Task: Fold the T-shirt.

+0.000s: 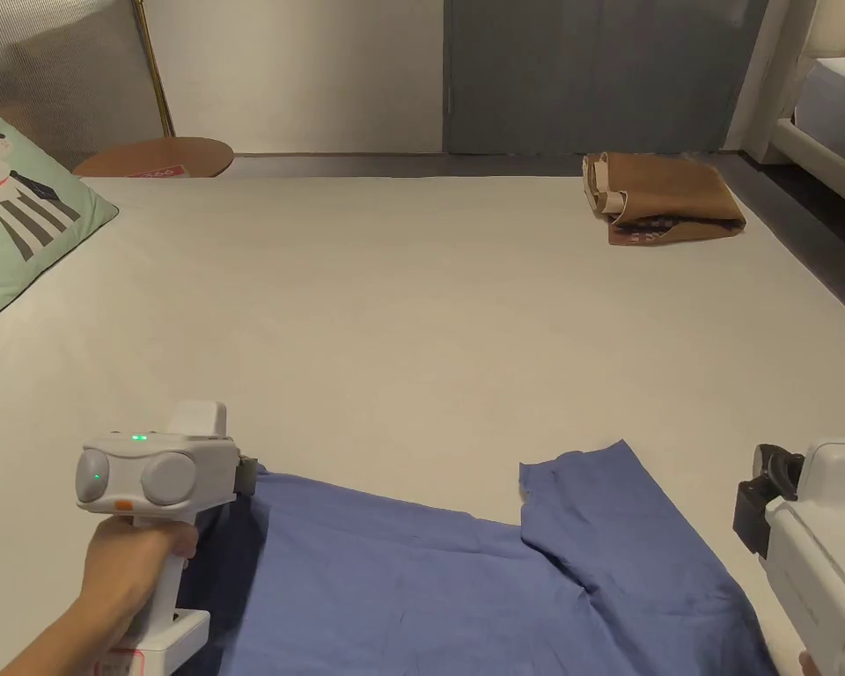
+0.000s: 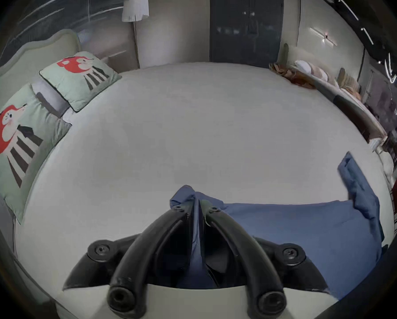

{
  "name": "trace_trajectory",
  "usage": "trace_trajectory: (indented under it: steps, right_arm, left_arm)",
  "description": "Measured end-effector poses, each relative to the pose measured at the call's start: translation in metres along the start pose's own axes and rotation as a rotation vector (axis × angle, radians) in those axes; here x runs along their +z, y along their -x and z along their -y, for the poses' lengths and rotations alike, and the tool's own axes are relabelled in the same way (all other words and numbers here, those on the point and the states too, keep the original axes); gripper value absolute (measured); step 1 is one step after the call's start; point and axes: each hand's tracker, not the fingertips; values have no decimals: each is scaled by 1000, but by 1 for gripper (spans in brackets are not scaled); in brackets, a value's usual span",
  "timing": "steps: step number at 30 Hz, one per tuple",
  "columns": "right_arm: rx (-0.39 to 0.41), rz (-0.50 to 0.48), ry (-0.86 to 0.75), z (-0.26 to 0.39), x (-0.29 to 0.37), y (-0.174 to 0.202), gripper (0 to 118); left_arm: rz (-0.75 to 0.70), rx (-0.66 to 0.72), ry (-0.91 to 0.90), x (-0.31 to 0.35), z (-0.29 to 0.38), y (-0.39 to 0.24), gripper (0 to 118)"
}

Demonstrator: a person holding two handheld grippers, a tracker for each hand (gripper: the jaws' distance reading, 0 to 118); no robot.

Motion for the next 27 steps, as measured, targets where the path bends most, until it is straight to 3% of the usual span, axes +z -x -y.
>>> trace_trajectory:
  steps: [1, 2, 4, 6, 7, 8, 13, 19, 20, 22, 24, 25, 27]
  right_arm:
    - [-14, 5, 55, 1, -8, -3, 1]
    - [-34, 1, 122, 4, -20, -9, 10]
    - [-57, 14, 238, 12, -43, -19, 45]
    - [-88, 25, 317, 28, -67, -29, 89]
    - [-75, 14, 399, 35, -78, -30, 103]
    - [-59, 2, 454, 41, -87, -31, 109]
    - [-69, -28, 522, 63, -99, -16, 107]
    - [-9, -59, 606, 80, -108, 7, 87]
    - [-14, -52, 592, 82, -106, 7, 74]
    - [-20, -49, 557, 75, -93, 6, 67]
    - [-14, -51, 548, 70, -84, 4, 17]
    - [-6, -34, 523, 67, -90, -2, 7]
    - [-15, -55, 463, 59, -78, -11, 7]
  left_arm:
    - [7, -23, -27, 9, -1, -1, 1]
    - [12, -30, -39, 19, -3, -3, 1]
    - [33, -38, -80, 36, -4, -4, 1]
    - [61, -31, -119, 49, -5, -4, 1]
    - [68, -17, -133, 55, -5, -4, 1]
    - [76, -10, -143, 60, -4, -4, 1]
    - [89, -12, -142, 68, -4, -5, 1]
    - [93, -4, -141, 74, 1, -3, 1]
    - [89, -4, -146, 77, 4, -2, 1]
    - [92, 4, -145, 79, 8, 0, 1]
    - [92, 15, -146, 82, 11, 2, 1]
    - [91, 19, -147, 84, 13, 4, 1]
    - [81, 34, -159, 89, 15, 4, 1]
